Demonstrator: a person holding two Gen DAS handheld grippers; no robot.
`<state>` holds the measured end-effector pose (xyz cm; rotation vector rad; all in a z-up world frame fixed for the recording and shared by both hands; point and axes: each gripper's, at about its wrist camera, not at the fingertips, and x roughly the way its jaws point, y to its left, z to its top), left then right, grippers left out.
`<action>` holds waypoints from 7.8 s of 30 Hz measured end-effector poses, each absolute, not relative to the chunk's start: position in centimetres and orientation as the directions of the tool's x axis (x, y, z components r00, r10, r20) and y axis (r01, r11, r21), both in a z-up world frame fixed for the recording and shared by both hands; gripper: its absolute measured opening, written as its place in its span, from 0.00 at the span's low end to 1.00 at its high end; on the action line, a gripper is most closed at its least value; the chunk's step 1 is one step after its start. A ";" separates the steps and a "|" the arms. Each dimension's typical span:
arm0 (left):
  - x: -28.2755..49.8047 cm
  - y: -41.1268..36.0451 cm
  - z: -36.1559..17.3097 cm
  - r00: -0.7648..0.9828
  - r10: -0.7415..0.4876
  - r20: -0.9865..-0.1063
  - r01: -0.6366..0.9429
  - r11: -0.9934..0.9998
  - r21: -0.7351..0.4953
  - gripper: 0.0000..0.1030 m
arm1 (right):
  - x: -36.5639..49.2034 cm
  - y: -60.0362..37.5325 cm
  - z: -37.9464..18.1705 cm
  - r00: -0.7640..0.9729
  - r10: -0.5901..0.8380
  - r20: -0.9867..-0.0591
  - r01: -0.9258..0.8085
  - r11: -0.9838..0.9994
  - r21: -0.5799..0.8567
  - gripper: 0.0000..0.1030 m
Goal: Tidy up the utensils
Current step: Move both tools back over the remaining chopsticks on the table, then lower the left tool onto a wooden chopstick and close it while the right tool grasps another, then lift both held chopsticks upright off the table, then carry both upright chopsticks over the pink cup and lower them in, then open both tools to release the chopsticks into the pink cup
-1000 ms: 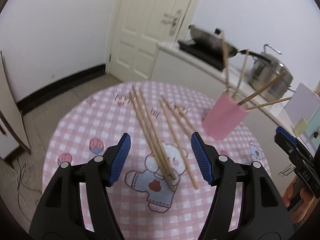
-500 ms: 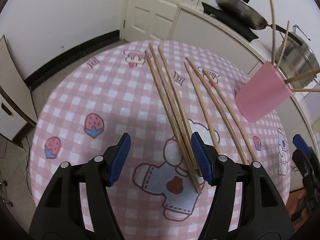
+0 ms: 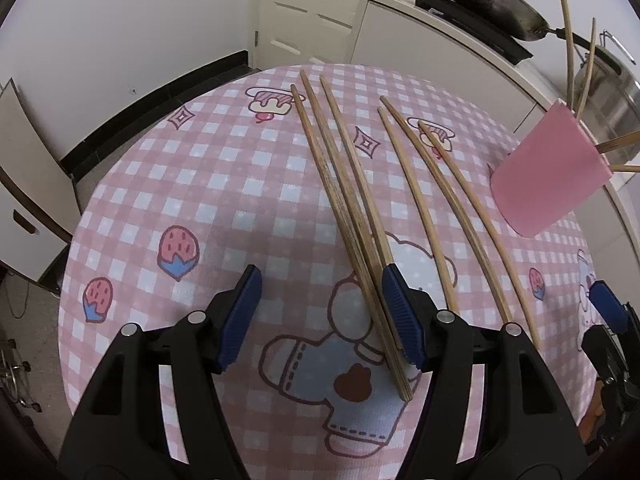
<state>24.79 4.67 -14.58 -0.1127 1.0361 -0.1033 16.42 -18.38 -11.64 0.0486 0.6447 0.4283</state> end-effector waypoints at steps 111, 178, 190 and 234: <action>35.6 10.5 -12.4 0.531 -0.179 -0.828 0.033 0.981 -0.190 0.05 | 37.3 -2.8 -14.0 0.575 0.249 -0.779 -0.415 0.910 -0.015 0.05; 21.9 -2.4 8.0 0.916 -0.368 -0.157 0.312 0.903 -0.296 0.06 | 18.7 -24.8 8.4 0.954 0.288 0.085 -0.291 0.956 0.029 0.04; 24.5 -3.9 5.4 0.912 -0.362 -0.190 0.292 0.902 -0.318 0.06 | 23.6 -29.1 4.1 0.937 0.349 0.027 -0.348 0.920 0.181 0.05; 26.8 -6.6 4.2 0.865 -0.378 -0.329 0.325 0.923 -0.208 0.74 | 22.6 -29.0 -1.5 0.919 0.379 -0.106 -0.339 0.899 0.278 0.30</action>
